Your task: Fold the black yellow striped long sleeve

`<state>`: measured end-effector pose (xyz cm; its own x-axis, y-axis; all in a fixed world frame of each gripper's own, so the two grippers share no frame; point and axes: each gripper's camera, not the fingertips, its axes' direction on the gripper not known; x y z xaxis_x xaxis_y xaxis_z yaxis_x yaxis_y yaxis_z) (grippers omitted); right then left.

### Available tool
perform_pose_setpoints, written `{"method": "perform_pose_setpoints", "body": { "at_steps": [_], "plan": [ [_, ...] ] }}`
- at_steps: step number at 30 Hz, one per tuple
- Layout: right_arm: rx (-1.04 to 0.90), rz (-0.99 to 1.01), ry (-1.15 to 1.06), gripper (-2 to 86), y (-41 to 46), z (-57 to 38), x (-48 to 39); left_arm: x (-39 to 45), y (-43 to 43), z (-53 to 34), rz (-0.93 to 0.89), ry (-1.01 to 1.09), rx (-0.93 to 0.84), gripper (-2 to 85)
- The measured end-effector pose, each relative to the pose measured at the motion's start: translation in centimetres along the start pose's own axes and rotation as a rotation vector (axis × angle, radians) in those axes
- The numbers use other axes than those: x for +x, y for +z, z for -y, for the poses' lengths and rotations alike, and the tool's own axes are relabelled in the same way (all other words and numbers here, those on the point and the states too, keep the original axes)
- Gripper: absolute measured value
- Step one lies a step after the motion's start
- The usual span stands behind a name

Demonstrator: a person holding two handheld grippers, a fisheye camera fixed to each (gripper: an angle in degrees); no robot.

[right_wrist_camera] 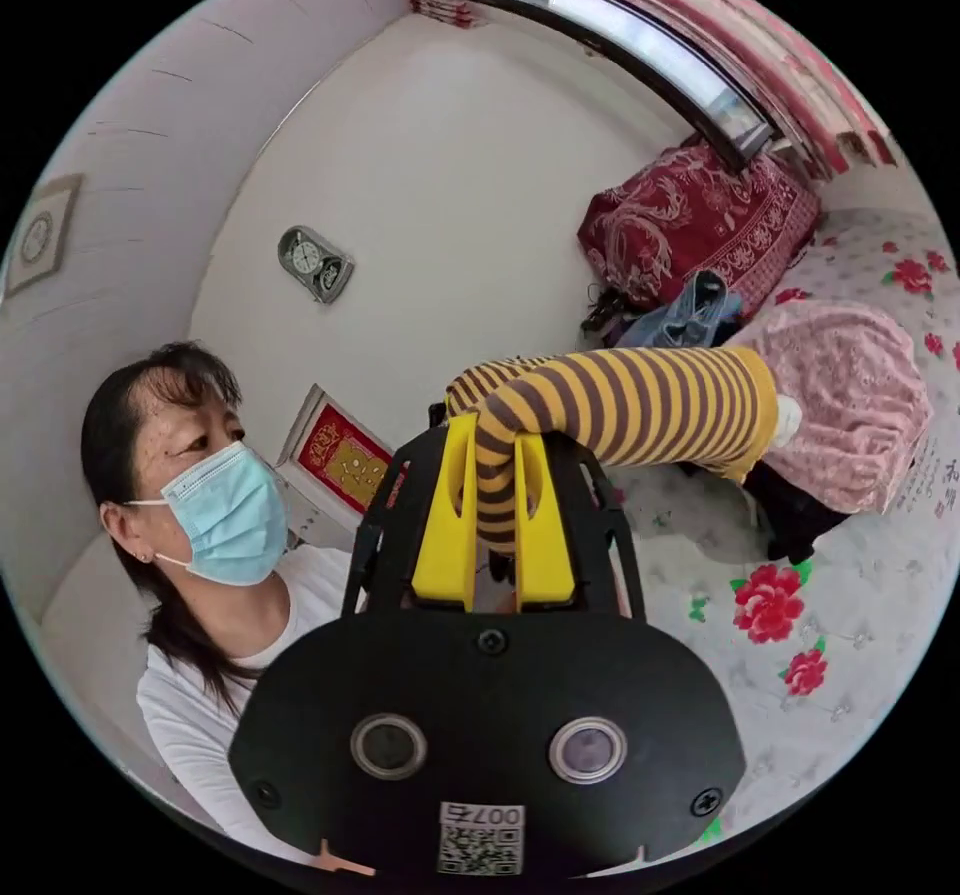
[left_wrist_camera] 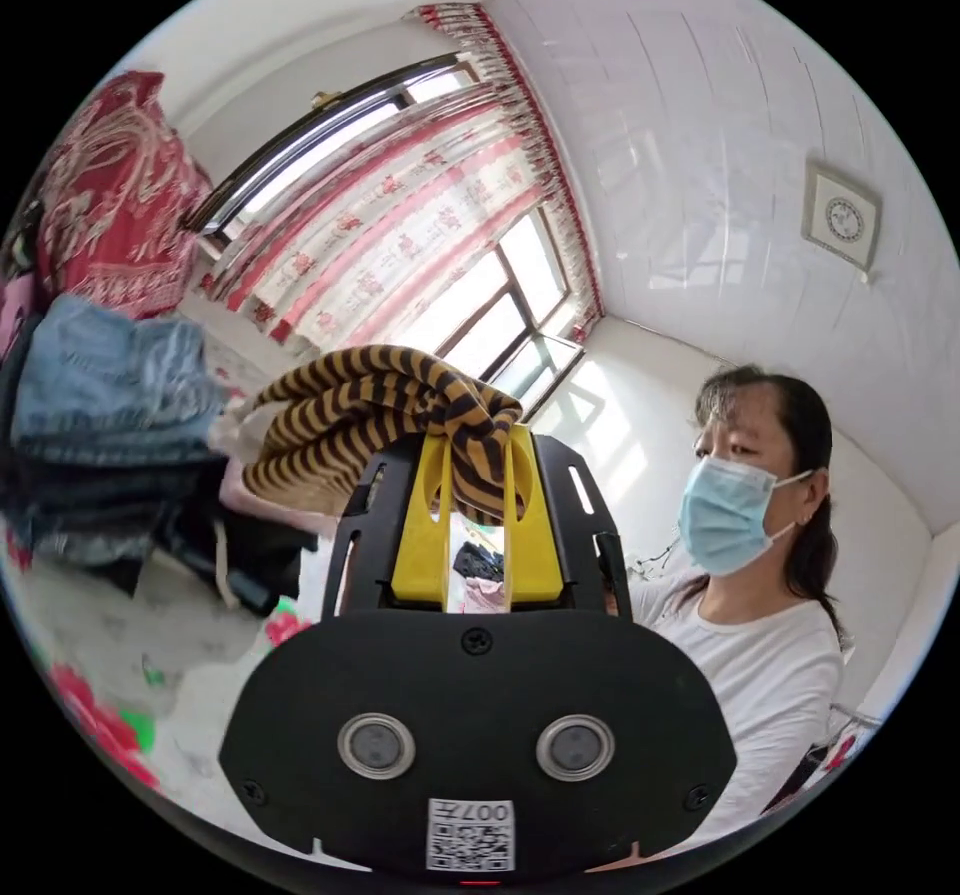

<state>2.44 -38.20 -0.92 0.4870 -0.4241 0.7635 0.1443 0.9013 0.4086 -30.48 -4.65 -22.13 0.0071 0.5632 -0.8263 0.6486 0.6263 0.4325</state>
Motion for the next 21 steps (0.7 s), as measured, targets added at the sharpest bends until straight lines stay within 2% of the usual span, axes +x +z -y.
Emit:
{"method": "perform_pose_setpoints", "body": {
  "at_steps": [4, 7, 11, 13, 16, 20, 21],
  "plan": [
    [-0.196, 0.123, 0.302, 2.0, 10.9, -4.8, 10.3, -3.5, -6.3, -10.4, 0.168, -0.306, 0.052, 8.0],
    [-0.316, 0.111, 0.411, 2.1, 18.9, -6.5, 16.0, -6.2, -10.7, -15.7, 0.277, -0.495, 0.13, 7.9],
    [-0.376, 0.095, 0.329, 2.3, 26.3, -3.5, 17.5, -7.5, -14.1, -14.0, 0.327, -0.484, 0.174, 7.9],
    [-0.363, 0.094, 0.193, 2.6, 29.9, -0.1, 16.1, -6.9, -15.7, -10.1, 0.305, -0.371, 0.223, 7.9],
    [-0.295, 0.068, 0.114, 3.1, 33.9, 2.2, 15.6, -6.9, -17.4, -6.5, 0.317, -0.287, 0.251, 8.1],
    [-0.292, -0.003, 0.206, 4.0, 39.0, -0.8, 19.5, -10.3, -18.0, -8.3, 0.479, -0.425, 0.222, 8.9],
    [-0.352, -0.041, 0.2, 4.3, 40.7, -2.7, 21.2, -11.9, -18.1, -10.6, 0.612, -0.518, 0.197, 9.2]
  ]
}}
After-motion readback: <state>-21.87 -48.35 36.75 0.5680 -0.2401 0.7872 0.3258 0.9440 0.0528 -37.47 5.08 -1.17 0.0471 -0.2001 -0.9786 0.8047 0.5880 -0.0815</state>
